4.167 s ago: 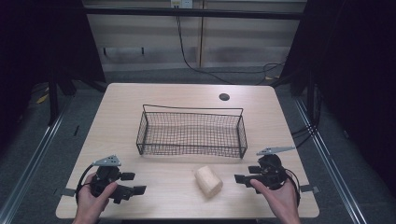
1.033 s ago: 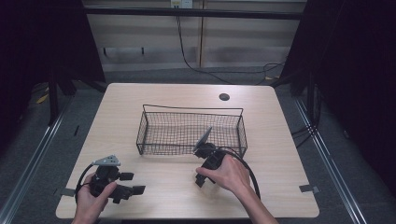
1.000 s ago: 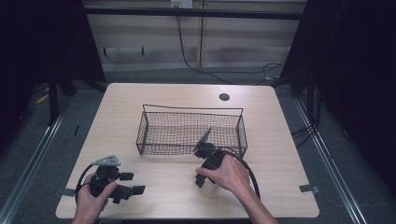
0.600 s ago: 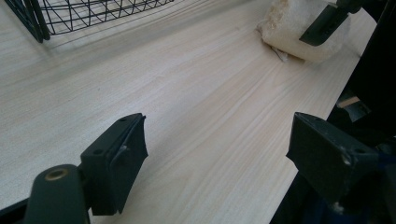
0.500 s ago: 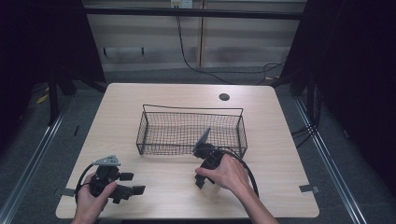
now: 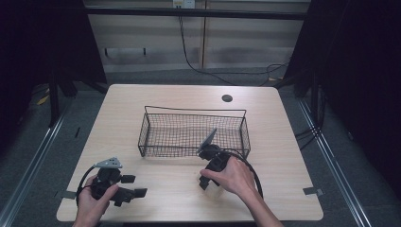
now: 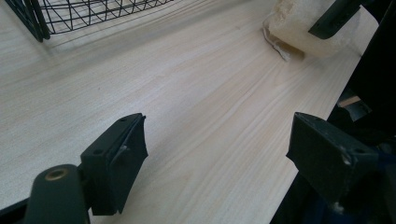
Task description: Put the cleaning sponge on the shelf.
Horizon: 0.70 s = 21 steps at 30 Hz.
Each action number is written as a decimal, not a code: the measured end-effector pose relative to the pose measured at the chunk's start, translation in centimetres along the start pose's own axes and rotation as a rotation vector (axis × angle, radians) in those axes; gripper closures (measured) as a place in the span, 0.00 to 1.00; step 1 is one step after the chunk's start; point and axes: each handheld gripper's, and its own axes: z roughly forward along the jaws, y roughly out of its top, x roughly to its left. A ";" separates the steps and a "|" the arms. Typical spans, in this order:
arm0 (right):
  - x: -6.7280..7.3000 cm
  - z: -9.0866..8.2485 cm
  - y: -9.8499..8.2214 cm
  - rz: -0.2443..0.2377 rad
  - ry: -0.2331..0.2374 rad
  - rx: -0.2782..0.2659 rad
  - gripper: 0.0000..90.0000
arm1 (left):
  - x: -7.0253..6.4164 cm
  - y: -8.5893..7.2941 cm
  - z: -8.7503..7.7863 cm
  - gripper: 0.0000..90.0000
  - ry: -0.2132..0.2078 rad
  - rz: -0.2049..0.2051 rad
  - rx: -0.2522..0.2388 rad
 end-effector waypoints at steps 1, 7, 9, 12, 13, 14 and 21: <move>0.0 -0.1 -0.1 -0.001 0.001 -0.006 0.32 | 0.0 0.0 0.0 0.21 0.000 0.000 0.000; -0.2 -1.0 -0.4 -0.005 0.006 -0.025 0.32 | 0.0 0.0 0.0 0.21 -0.001 -0.001 0.001; -0.2 -1.1 -0.5 -0.005 0.008 -0.030 0.32 | 0.0 0.0 0.0 0.21 0.000 -0.001 0.000; -0.3 -1.5 -0.7 -0.002 0.009 -0.042 0.32 | -0.1 0.0 0.0 0.21 -0.002 0.001 -0.001; -0.3 -1.6 -0.7 -0.005 0.010 -0.041 0.32 | 0.0 0.0 0.0 0.21 -0.001 0.007 0.002; -0.4 -1.7 -0.8 -0.007 0.011 -0.041 0.32 | -0.1 0.0 0.0 0.21 -0.003 0.004 0.005; -0.7 -2.8 -1.0 -0.004 0.012 -0.027 0.32 | -0.1 0.0 0.1 0.21 -0.002 0.003 0.005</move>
